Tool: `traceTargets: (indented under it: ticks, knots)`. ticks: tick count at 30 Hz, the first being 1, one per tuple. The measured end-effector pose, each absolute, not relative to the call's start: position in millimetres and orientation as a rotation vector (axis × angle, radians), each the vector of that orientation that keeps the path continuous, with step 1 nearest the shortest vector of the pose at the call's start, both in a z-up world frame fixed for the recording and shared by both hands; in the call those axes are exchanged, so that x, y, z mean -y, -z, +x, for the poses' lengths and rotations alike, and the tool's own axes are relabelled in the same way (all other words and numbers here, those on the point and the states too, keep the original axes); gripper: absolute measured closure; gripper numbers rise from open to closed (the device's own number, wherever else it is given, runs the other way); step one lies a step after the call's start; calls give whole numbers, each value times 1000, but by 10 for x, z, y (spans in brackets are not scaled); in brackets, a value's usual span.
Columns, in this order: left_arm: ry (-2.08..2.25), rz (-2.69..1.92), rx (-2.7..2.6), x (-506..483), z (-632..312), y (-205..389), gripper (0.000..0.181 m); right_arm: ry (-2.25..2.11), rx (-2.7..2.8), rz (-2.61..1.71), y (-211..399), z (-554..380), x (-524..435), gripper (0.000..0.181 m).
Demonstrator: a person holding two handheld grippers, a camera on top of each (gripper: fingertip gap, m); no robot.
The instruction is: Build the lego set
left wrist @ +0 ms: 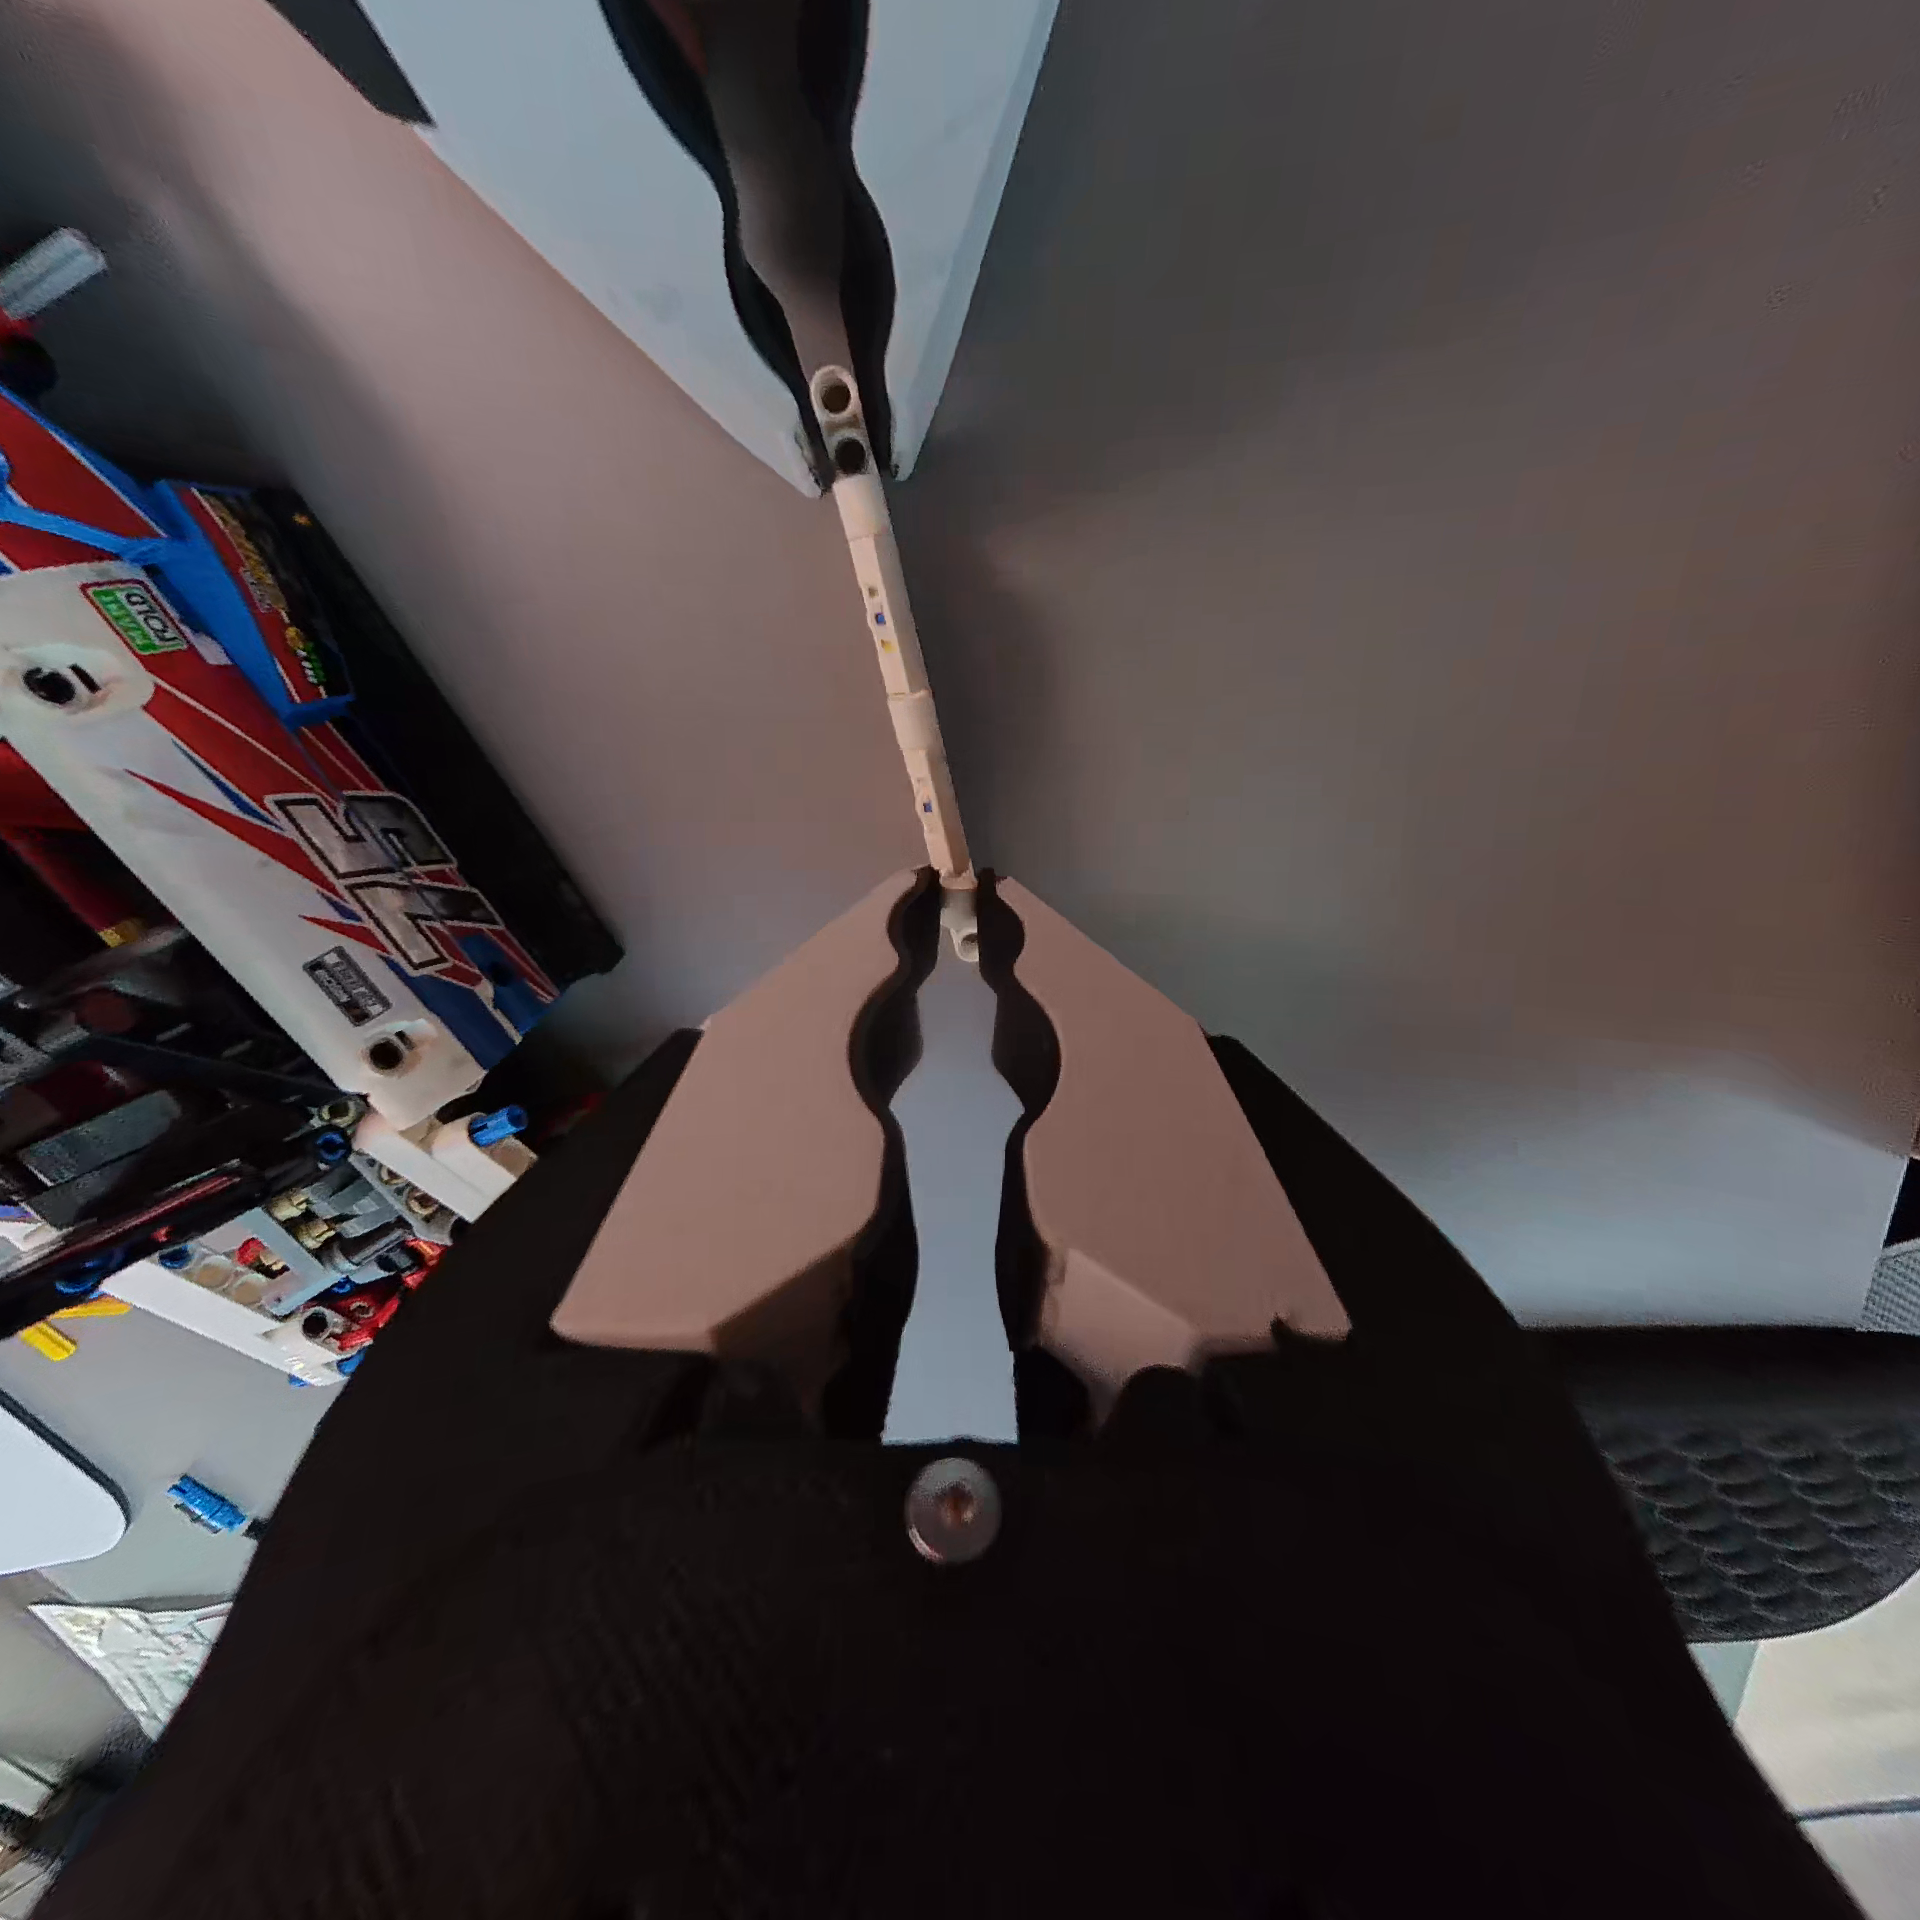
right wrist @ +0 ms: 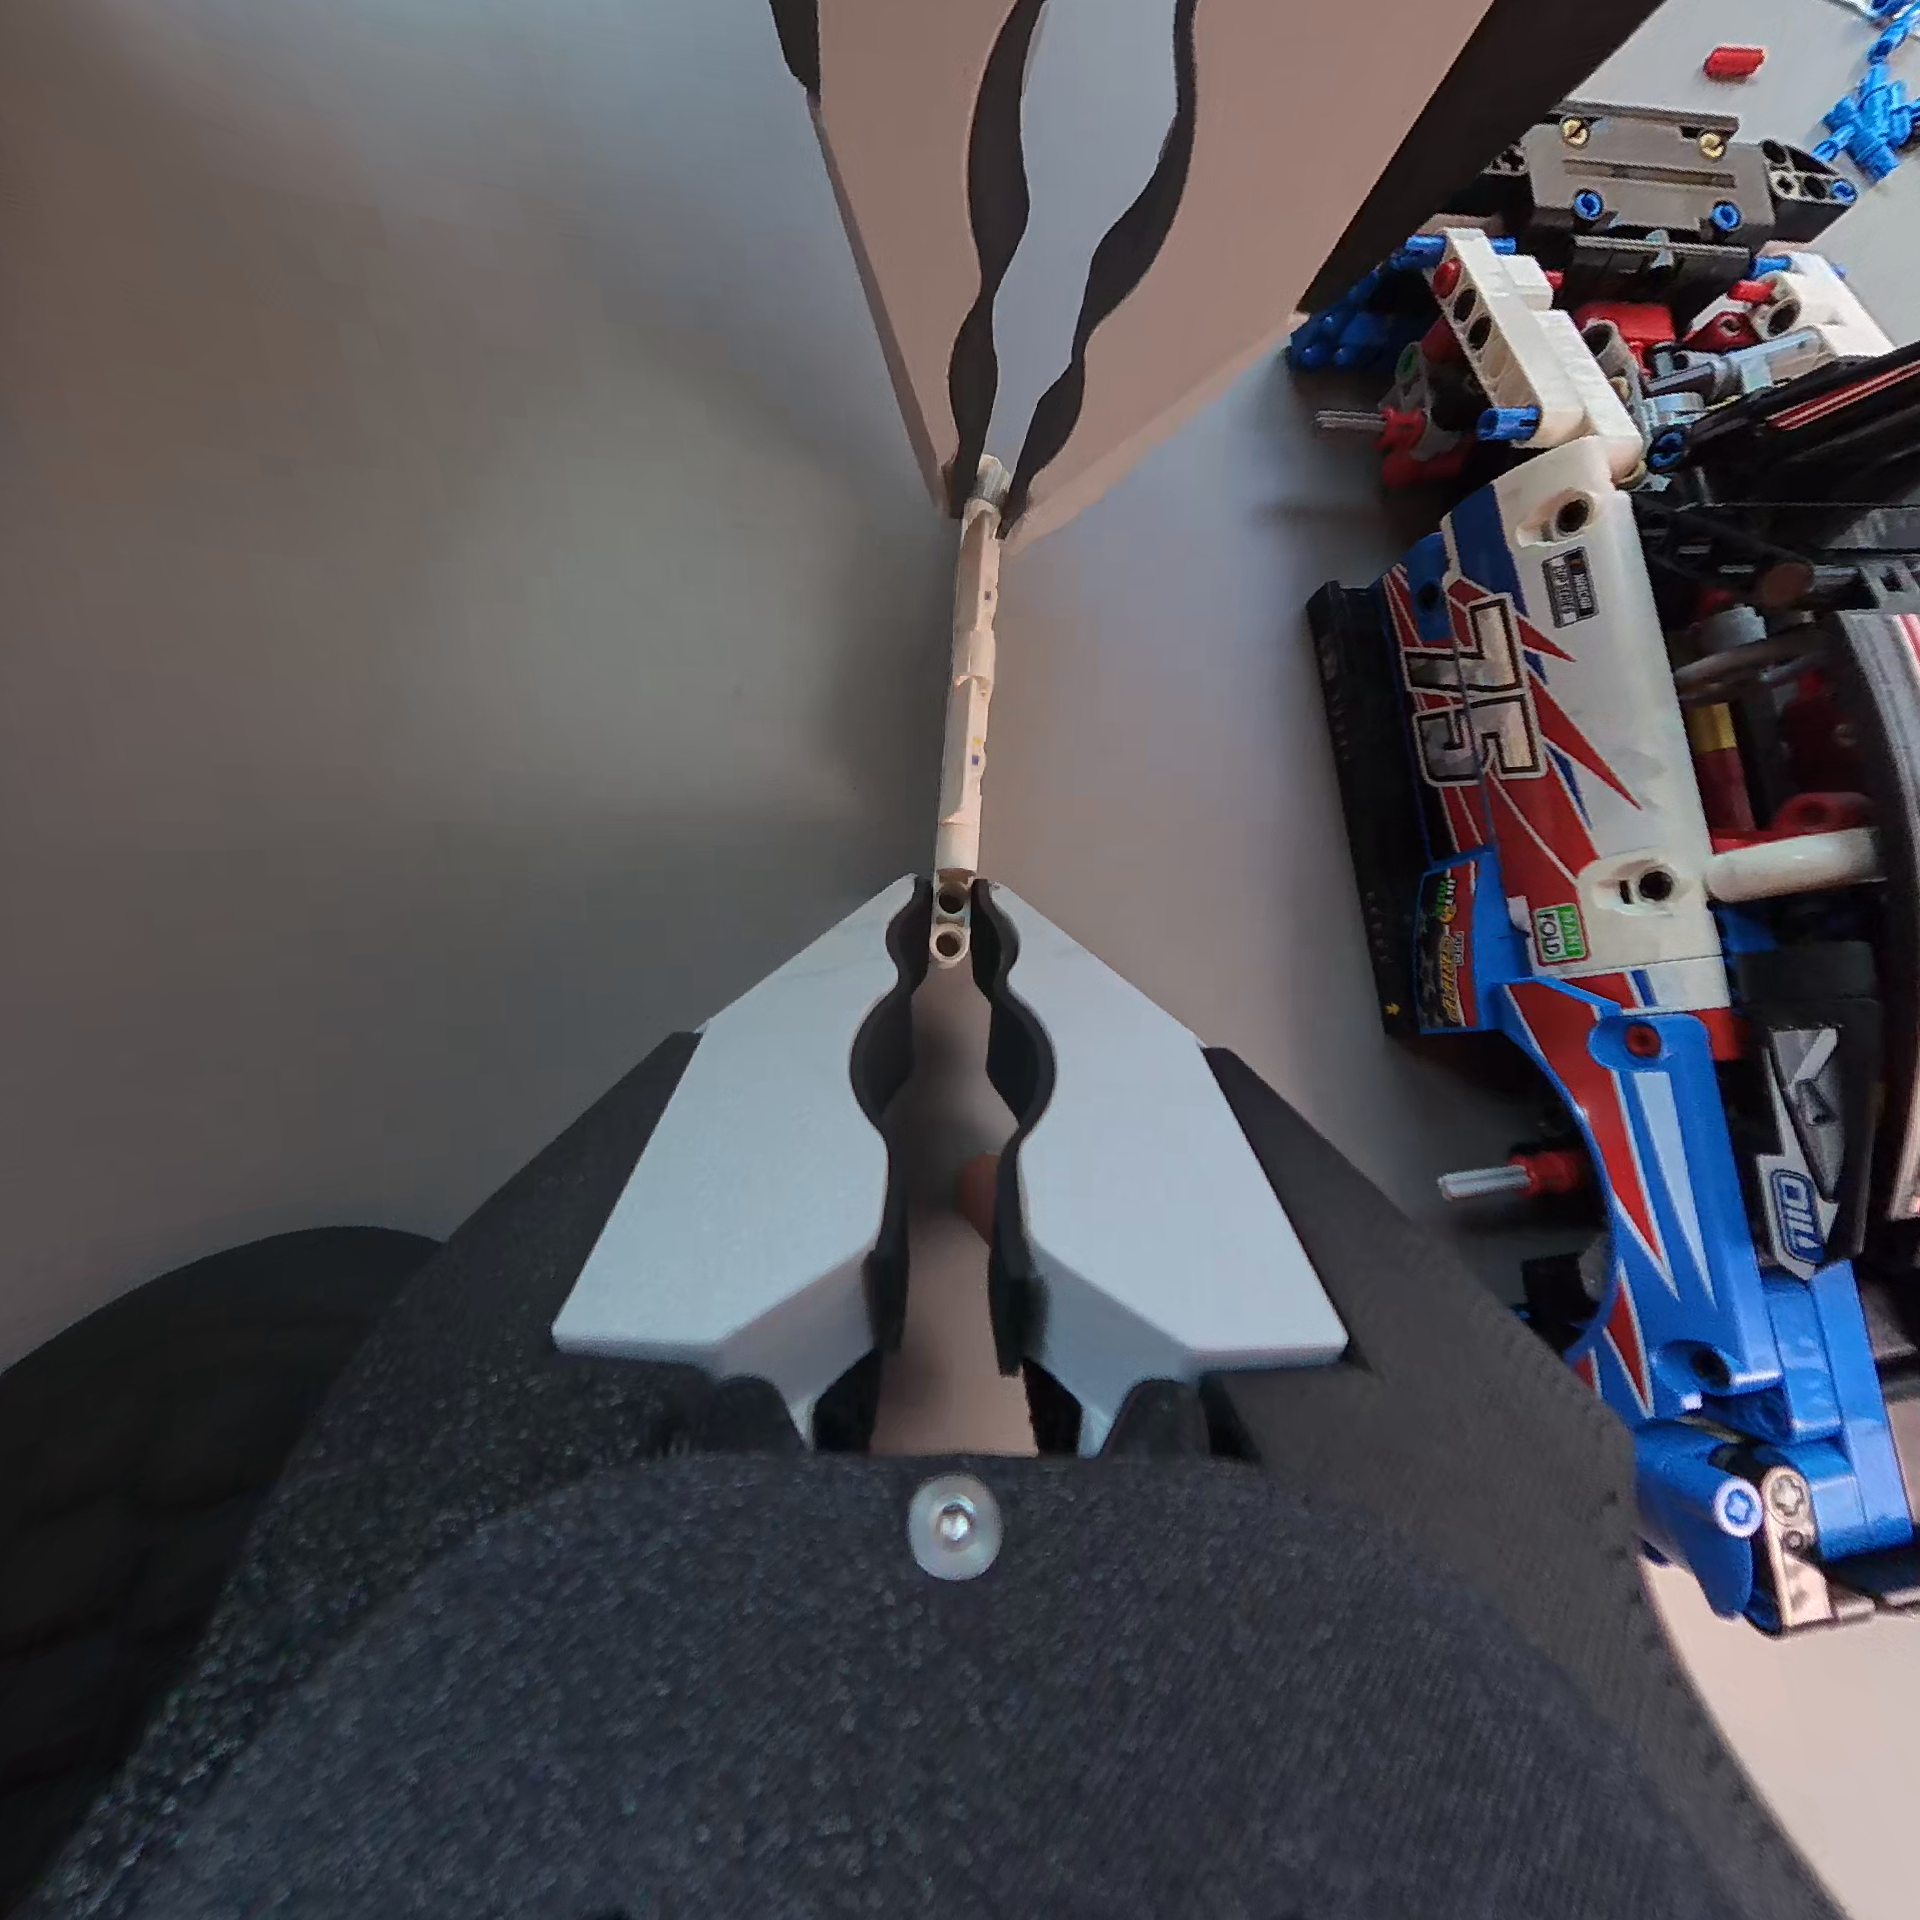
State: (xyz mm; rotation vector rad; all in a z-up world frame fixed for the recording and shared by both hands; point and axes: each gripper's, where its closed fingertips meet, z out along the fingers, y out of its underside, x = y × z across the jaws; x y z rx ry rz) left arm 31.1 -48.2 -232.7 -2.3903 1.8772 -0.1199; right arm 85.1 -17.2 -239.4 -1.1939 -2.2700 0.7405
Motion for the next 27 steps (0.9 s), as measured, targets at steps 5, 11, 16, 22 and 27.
traceTargets:
  ticks: [5,11,16,22,27]
  knots:
    - [132,-2381,-1895,492,334,2326,175,-739,2268,-1189,2394,853,173,176]
    - [88,-2308,-1920,486,340,2328,175,-739,2271,-1180,2394,856,175,175]
    - [65,-2173,-1946,479,345,2331,175,-741,2276,-1172,2395,859,178,175]
    - [288,-2501,-1582,456,348,2343,175,-744,2275,-1177,2396,859,176,175]
    - [312,-2610,-1278,453,364,2342,175,-744,2262,-1186,2397,858,165,175]
